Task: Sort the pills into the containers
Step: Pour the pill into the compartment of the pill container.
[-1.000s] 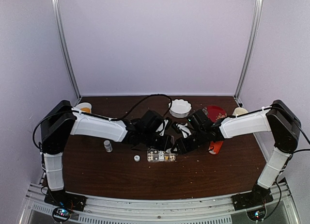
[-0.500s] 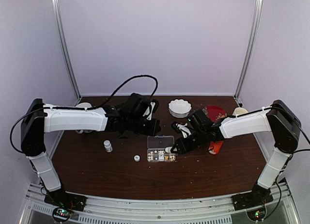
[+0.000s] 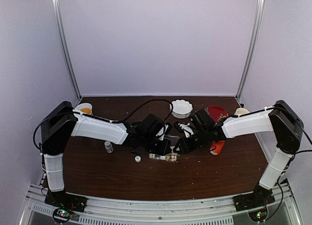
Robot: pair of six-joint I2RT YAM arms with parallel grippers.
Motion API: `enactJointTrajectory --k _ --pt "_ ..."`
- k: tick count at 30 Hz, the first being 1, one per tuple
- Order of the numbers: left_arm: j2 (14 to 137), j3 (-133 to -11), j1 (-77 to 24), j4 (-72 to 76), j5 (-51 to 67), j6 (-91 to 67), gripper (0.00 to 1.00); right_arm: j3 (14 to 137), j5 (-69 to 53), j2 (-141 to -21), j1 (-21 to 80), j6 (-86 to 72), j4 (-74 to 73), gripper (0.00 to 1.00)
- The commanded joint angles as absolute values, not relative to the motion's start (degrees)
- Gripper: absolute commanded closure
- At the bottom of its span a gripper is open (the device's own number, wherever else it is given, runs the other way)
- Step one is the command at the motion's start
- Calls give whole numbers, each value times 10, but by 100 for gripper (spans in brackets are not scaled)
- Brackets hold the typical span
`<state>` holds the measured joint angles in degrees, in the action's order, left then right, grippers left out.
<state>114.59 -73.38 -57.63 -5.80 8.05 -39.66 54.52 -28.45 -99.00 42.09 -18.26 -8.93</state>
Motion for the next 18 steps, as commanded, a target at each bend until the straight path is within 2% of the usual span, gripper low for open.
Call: enactJointTrajectory --k 1,11,18 --pt "1150 -748 -581 -44 94 -406 100 556 -281 -982 420 -181 -82 100" --pt "1055 -756 -555 -114 17 -363 100 557 -281 -983 420 -181 -80 100" --pt "995 -710 -539 -127 -24 -358 100 550 -273 -978 419 -183 -74 100"
